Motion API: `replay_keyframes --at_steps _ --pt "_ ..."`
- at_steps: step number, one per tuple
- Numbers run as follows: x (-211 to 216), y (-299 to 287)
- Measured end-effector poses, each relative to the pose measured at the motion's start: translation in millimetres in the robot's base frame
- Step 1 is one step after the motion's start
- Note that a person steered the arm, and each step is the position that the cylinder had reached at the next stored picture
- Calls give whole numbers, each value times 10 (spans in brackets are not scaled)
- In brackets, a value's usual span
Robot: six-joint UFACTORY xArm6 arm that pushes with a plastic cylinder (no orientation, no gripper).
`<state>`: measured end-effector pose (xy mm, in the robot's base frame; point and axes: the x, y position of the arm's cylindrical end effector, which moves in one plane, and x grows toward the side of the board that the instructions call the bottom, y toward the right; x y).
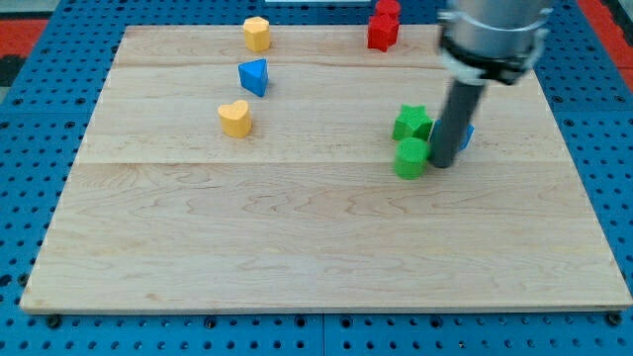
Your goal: Move the blue cube below the yellow heart
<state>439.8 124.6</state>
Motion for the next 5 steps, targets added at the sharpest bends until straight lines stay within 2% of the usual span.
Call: replay_keyframes --at_steps 1,2,3,5 --pt "-61 1027" --pt "-32 1427" --pt "-265 997" --pt "-422 20"
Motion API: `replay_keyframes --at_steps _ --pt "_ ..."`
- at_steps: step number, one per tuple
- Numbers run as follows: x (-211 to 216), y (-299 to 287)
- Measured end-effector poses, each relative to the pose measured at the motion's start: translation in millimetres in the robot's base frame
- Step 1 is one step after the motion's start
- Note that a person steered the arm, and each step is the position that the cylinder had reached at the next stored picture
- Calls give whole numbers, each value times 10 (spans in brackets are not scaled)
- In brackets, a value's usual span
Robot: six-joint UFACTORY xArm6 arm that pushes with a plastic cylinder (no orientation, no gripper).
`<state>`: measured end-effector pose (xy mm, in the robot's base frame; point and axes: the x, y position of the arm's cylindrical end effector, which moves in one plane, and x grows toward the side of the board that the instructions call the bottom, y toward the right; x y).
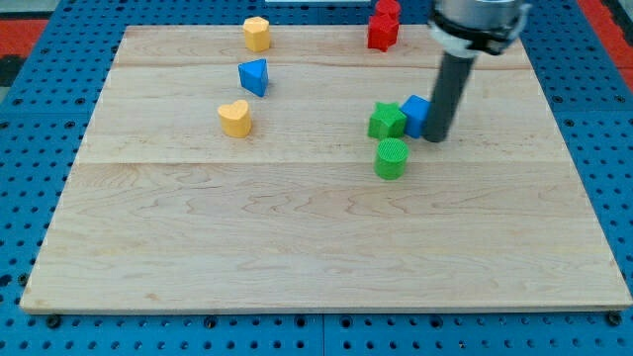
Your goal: Move the blue cube below the yellow heart
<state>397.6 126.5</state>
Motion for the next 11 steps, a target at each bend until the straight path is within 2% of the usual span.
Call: replay_keyframes --at_steps 1,5,6,7,8,10,11 --pt "-316 609" --pt "-345 -1559" --pt "-391 -1479" --pt "-514 -1859" --pt "-59 -2003" --pt "311 -1573" --pt "479 -1800"
